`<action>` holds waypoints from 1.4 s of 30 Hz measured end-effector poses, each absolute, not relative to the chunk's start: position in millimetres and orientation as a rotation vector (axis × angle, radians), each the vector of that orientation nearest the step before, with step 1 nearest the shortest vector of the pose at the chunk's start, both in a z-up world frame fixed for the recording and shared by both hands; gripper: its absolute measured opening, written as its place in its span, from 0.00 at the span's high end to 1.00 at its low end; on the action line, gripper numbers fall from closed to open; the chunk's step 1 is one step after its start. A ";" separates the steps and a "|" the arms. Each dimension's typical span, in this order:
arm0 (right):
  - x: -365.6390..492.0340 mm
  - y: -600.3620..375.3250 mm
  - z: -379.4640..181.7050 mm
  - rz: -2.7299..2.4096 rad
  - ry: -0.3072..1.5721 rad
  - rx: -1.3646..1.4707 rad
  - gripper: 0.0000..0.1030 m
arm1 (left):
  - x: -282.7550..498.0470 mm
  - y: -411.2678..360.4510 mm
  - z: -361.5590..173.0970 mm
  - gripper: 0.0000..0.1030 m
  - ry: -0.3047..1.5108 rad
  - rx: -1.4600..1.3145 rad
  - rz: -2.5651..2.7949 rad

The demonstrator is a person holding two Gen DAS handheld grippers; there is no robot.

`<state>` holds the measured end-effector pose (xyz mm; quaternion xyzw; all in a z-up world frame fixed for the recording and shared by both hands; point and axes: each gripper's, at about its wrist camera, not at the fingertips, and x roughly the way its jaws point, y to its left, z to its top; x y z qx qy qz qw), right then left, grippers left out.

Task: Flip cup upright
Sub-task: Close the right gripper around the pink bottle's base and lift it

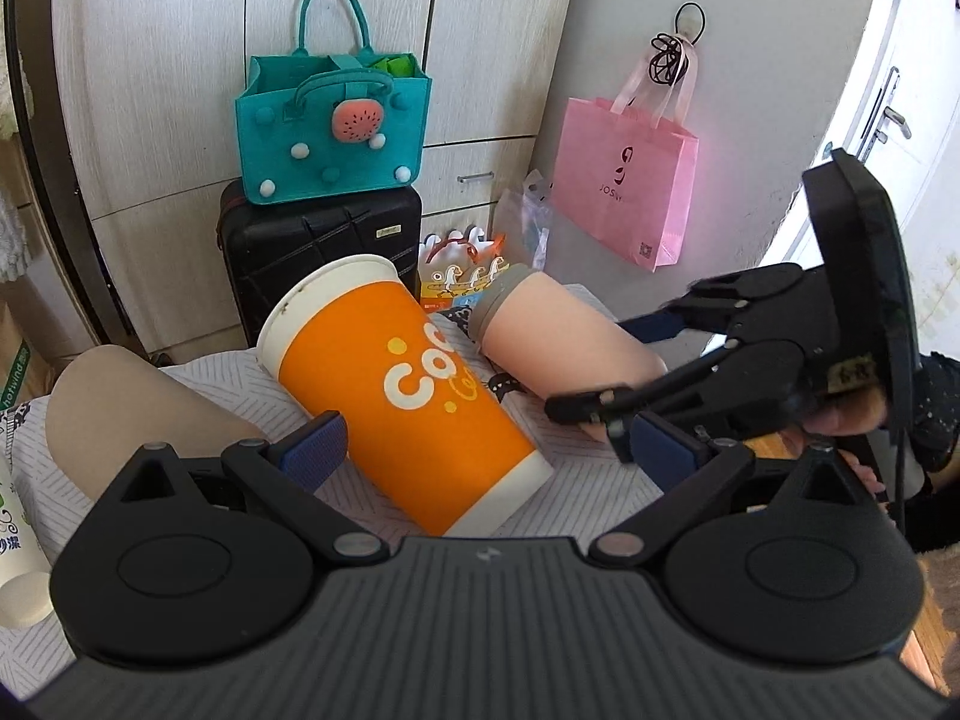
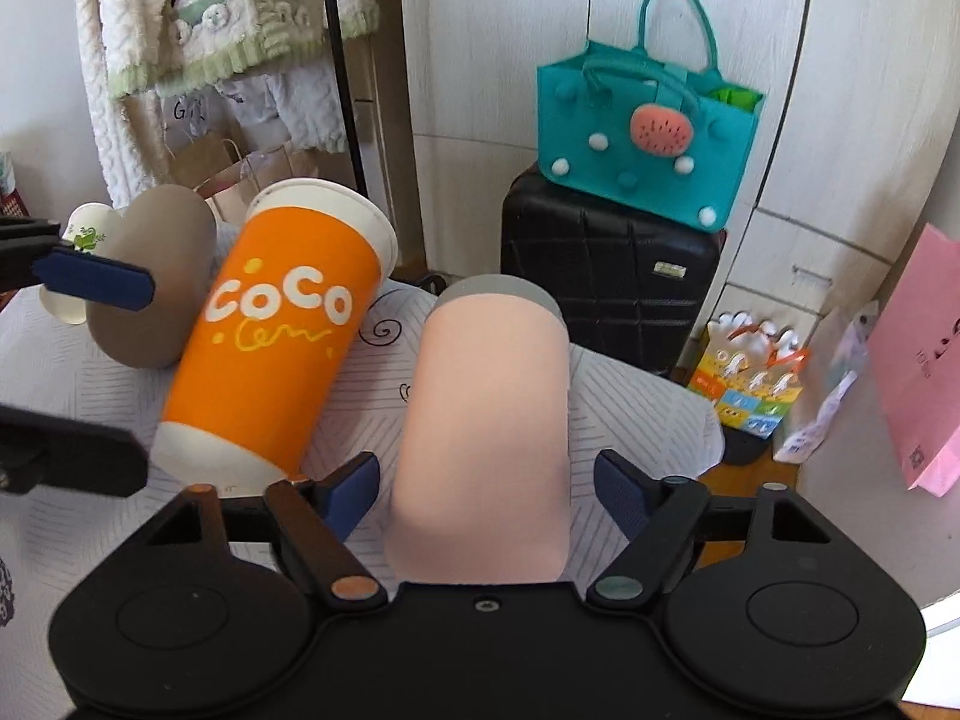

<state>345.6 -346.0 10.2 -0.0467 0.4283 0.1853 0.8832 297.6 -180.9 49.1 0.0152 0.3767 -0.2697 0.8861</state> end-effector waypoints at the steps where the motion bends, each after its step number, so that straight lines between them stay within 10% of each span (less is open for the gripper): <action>1: 346.0 -346.7 10.2 0.379 0.893 -0.080 0.34 | 296.7 -180.7 48.8 0.01 0.784 0.032 -0.563; 42: 171.4 -253.3 48.8 0.339 0.771 -0.077 0.35 | 161.6 -83.8 69.8 0.01 0.718 0.044 -0.524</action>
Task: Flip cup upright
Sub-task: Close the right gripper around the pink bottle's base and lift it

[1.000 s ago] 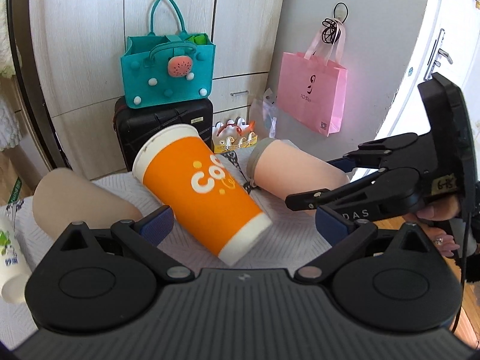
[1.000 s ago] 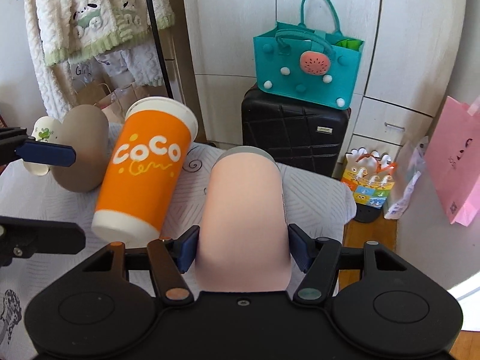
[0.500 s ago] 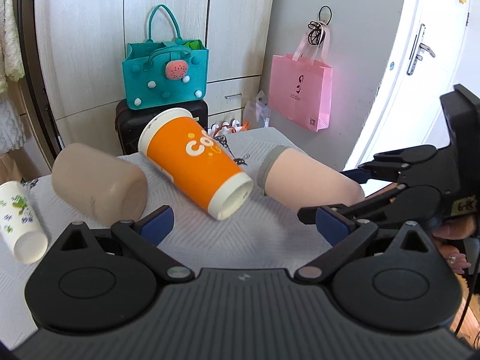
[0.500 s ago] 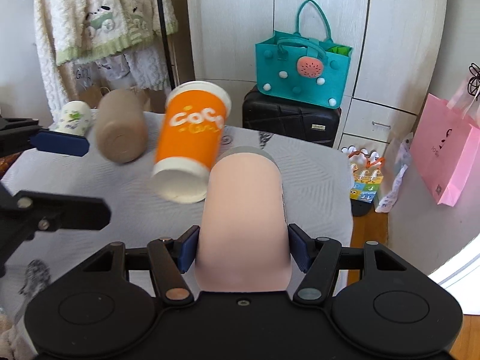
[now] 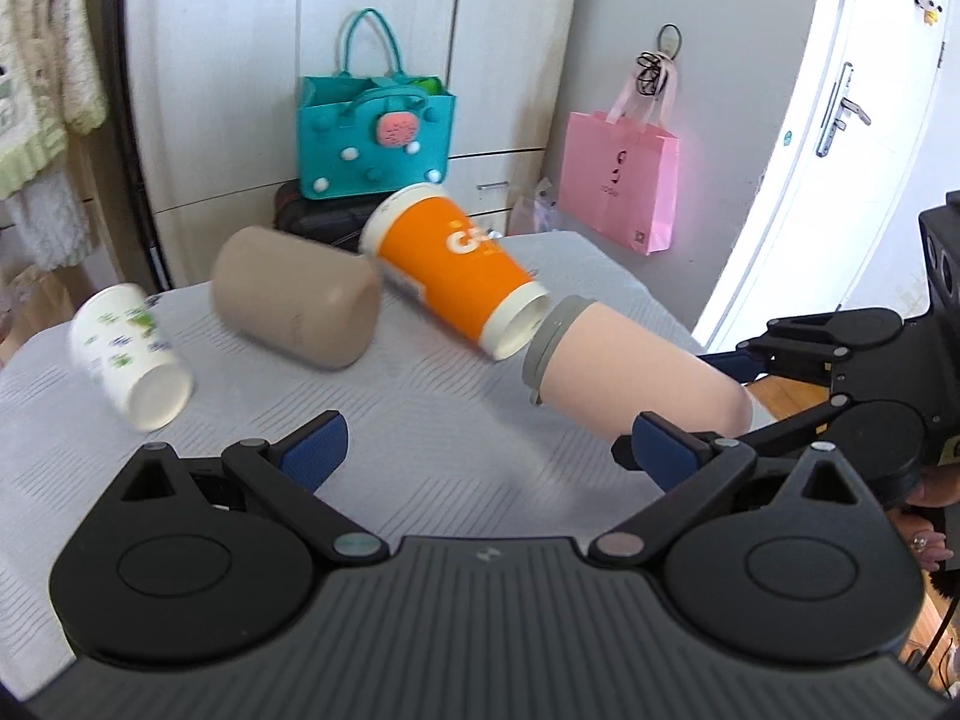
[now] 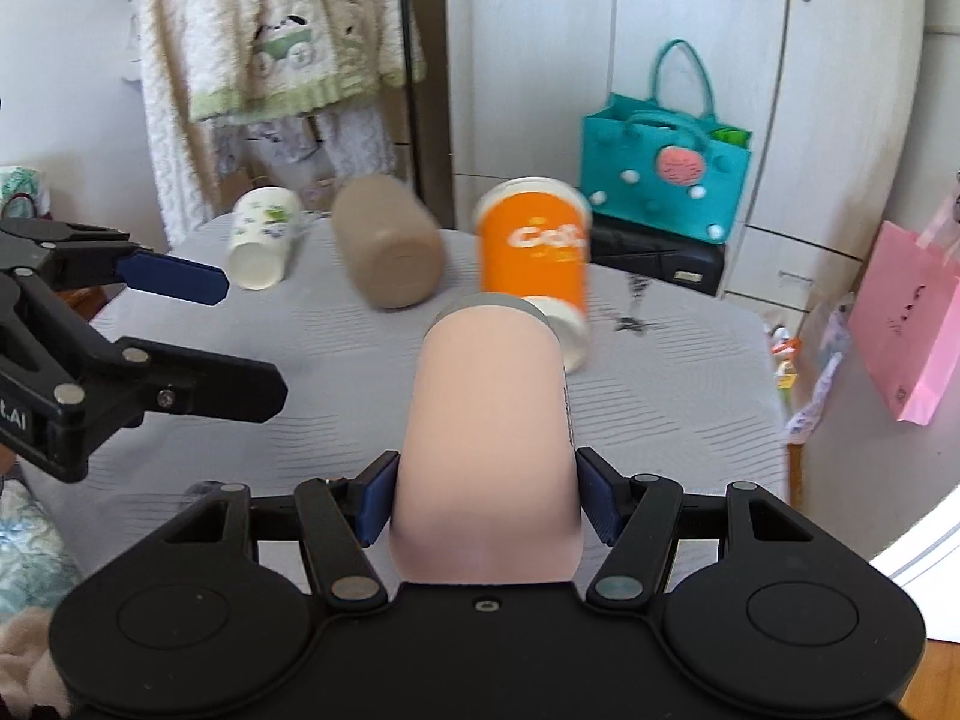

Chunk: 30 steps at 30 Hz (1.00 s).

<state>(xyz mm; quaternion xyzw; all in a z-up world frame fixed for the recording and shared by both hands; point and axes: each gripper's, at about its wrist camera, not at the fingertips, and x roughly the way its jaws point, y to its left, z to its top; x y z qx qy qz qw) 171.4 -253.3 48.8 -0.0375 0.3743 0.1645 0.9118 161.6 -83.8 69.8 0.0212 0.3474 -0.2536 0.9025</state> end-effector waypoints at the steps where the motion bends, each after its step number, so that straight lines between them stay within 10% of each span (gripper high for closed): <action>1: 168.7 -247.0 48.5 0.342 0.768 -0.068 0.35 | 158.0 -76.4 70.3 0.01 0.721 0.041 -0.519; 30: 208.7 -145.3 17.0 0.484 0.848 0.029 0.34 | 184.7 27.1 27.0 0.00 0.917 -0.282 -0.488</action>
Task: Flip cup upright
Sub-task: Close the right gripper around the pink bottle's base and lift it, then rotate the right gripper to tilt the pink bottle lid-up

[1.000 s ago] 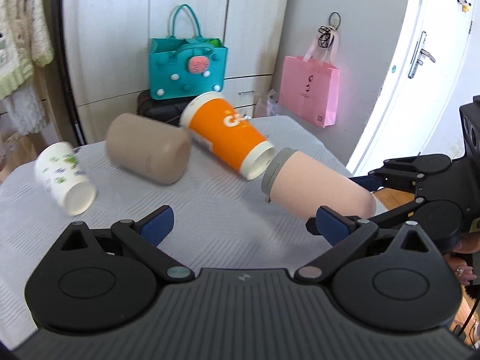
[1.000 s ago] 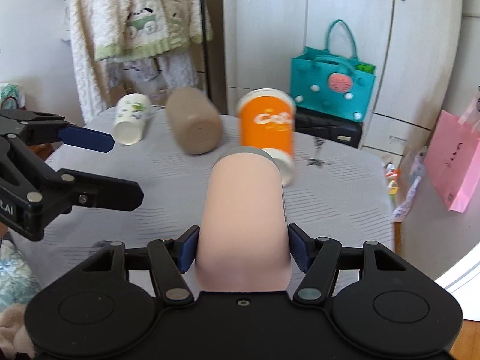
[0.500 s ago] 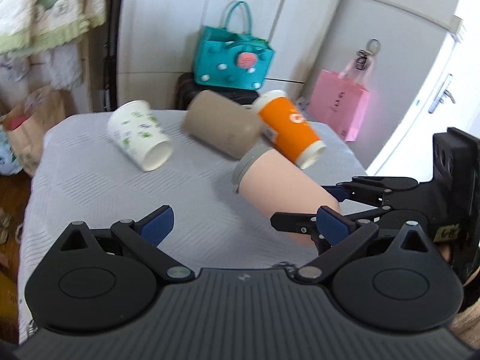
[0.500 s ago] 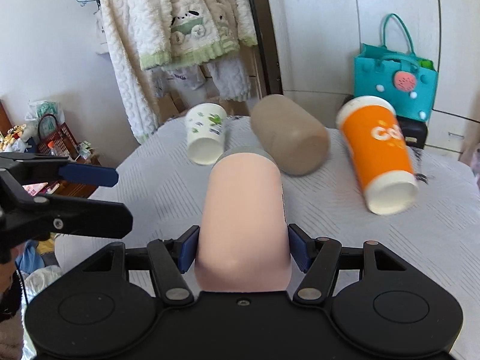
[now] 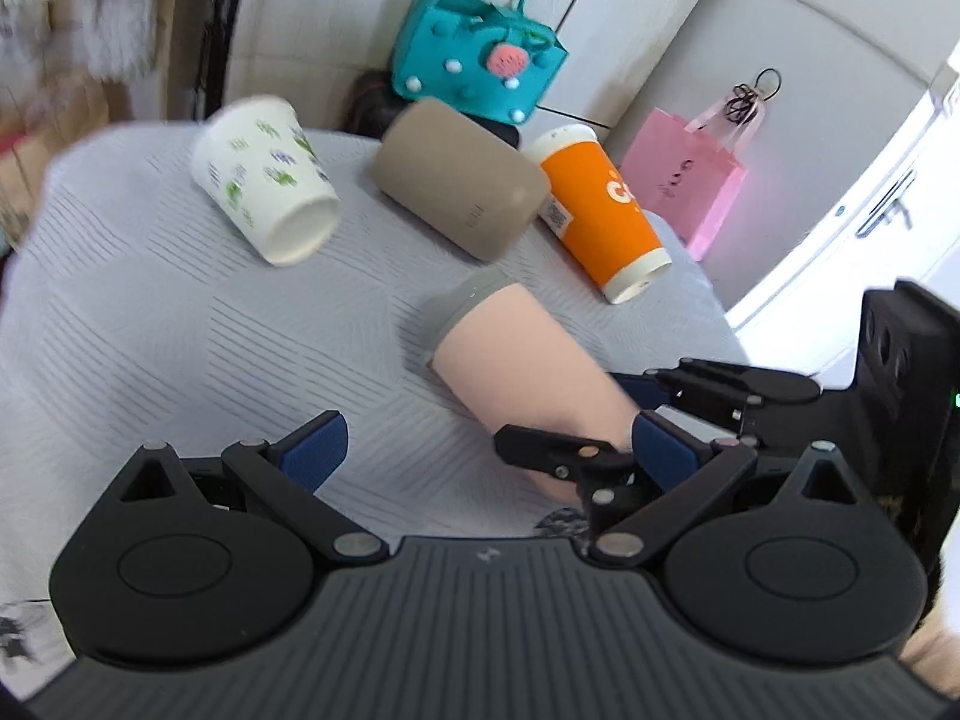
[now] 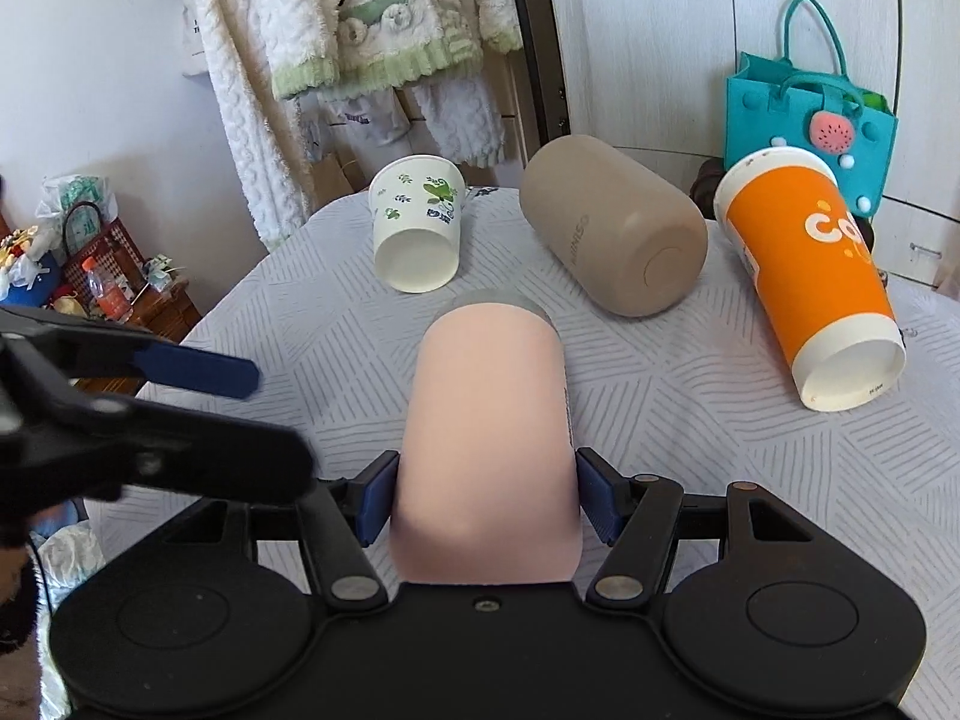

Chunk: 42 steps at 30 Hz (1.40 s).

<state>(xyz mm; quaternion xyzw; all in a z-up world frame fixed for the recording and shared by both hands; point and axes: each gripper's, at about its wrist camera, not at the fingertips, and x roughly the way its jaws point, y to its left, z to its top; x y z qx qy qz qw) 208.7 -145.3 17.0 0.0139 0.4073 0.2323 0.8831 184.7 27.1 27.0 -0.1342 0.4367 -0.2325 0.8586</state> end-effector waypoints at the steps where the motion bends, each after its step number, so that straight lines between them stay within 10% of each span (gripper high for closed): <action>1: 208.2 -144.9 17.7 0.485 0.852 0.031 0.34 | 187.7 26.8 24.1 0.00 0.926 -0.296 -0.492; 17: 220.6 -145.8 25.8 0.685 0.952 0.017 0.23 | 212.1 14.1 -8.1 0.34 1.049 -0.471 -0.585; 42: 216.3 -175.9 22.5 0.815 0.754 -0.066 0.31 | 196.7 -11.8 12.7 0.36 0.775 -0.213 -0.611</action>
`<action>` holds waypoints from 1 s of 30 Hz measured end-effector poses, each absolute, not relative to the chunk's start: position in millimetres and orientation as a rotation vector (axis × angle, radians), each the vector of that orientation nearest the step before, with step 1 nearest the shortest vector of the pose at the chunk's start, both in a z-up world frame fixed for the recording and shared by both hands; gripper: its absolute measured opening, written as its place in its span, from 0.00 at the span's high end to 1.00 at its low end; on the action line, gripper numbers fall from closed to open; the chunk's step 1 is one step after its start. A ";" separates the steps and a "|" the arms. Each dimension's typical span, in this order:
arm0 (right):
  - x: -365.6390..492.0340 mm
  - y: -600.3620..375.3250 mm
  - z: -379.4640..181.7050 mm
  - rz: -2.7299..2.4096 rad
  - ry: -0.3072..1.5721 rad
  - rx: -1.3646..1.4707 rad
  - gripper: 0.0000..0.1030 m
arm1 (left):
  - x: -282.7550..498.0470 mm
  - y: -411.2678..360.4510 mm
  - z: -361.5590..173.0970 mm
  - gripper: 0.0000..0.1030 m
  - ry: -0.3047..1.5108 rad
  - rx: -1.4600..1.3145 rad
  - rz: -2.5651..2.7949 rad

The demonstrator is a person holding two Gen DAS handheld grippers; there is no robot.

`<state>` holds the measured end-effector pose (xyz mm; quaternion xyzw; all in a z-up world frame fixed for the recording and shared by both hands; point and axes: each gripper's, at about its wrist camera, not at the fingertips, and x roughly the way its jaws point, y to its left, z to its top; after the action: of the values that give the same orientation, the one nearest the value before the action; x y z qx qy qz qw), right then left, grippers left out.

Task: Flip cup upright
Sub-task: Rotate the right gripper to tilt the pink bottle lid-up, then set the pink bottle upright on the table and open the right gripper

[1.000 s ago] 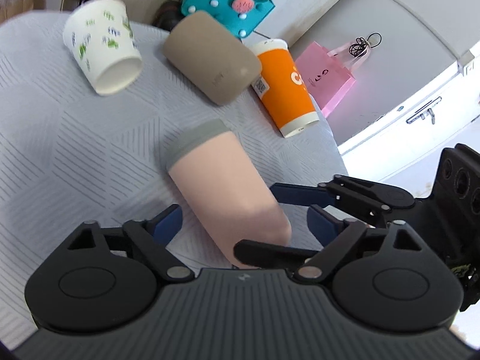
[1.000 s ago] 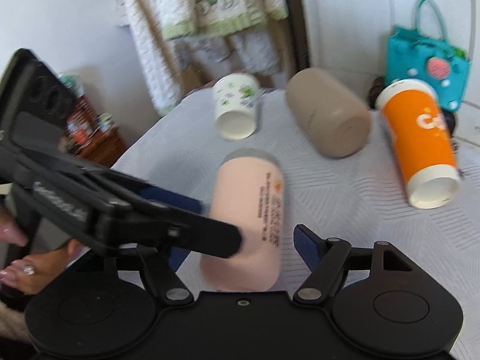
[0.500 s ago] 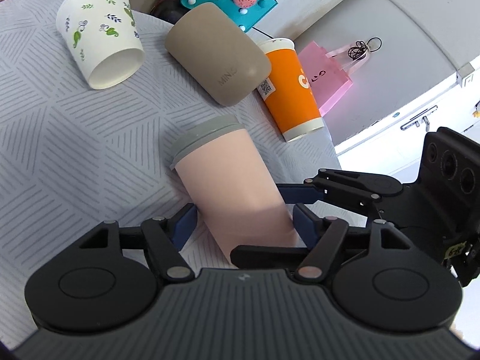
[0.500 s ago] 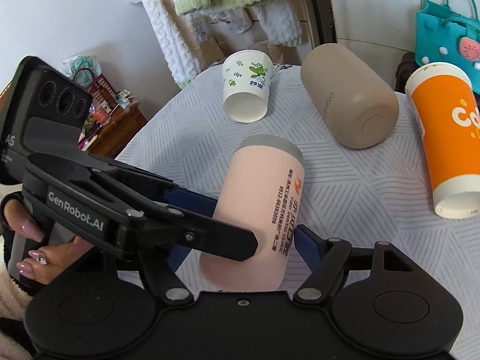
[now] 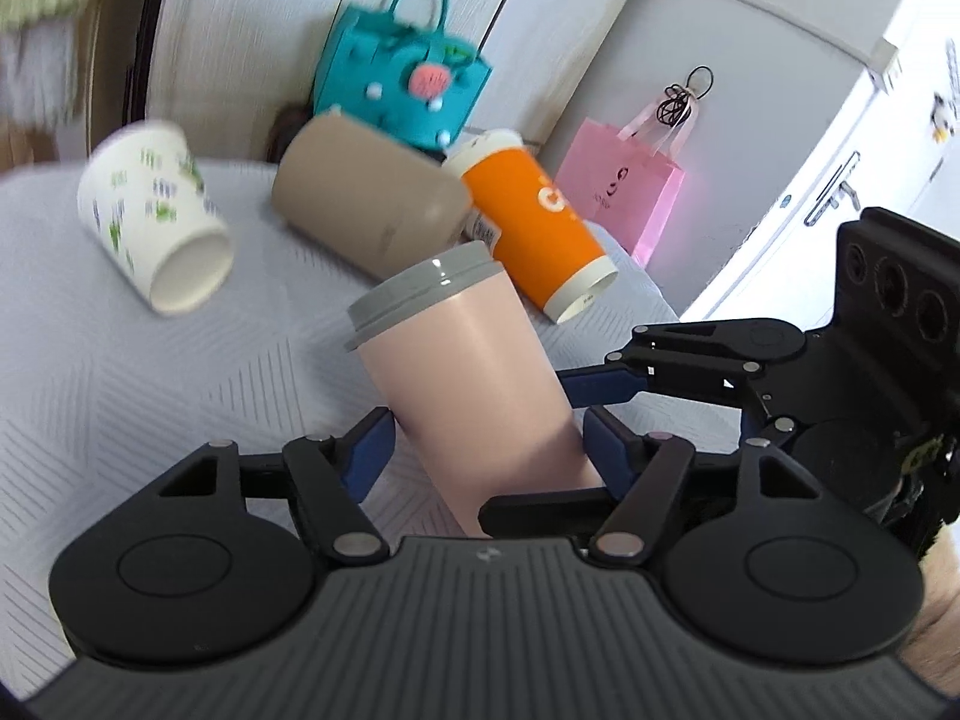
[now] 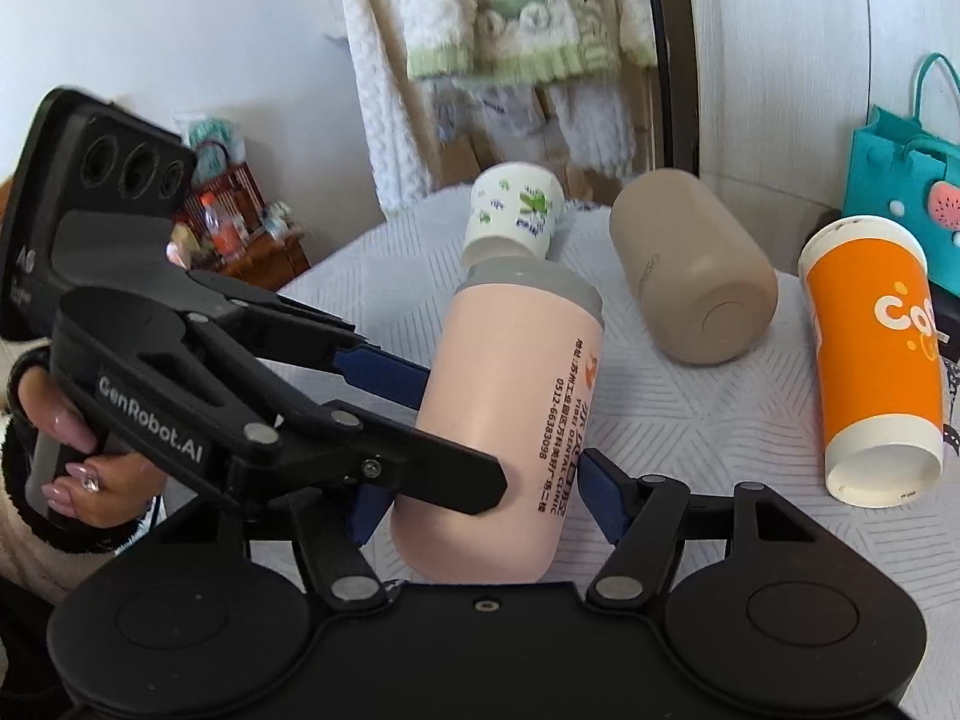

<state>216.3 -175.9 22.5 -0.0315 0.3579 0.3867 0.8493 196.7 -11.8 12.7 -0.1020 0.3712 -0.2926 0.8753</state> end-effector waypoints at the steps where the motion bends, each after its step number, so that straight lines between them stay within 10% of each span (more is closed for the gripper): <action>1: 214.2 -177.6 21.8 0.815 0.730 -0.068 0.31 | 194.2 -14.2 15.6 0.36 0.753 -0.188 -0.609; 30: 203.3 -183.5 7.9 0.646 0.472 -0.072 0.35 | 173.0 -37.1 19.8 0.38 0.551 -0.045 -0.579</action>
<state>203.3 -183.5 7.9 -0.0353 0.2297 0.3146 0.9204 172.9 -37.1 19.8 -0.0221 0.2681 -0.2818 0.9210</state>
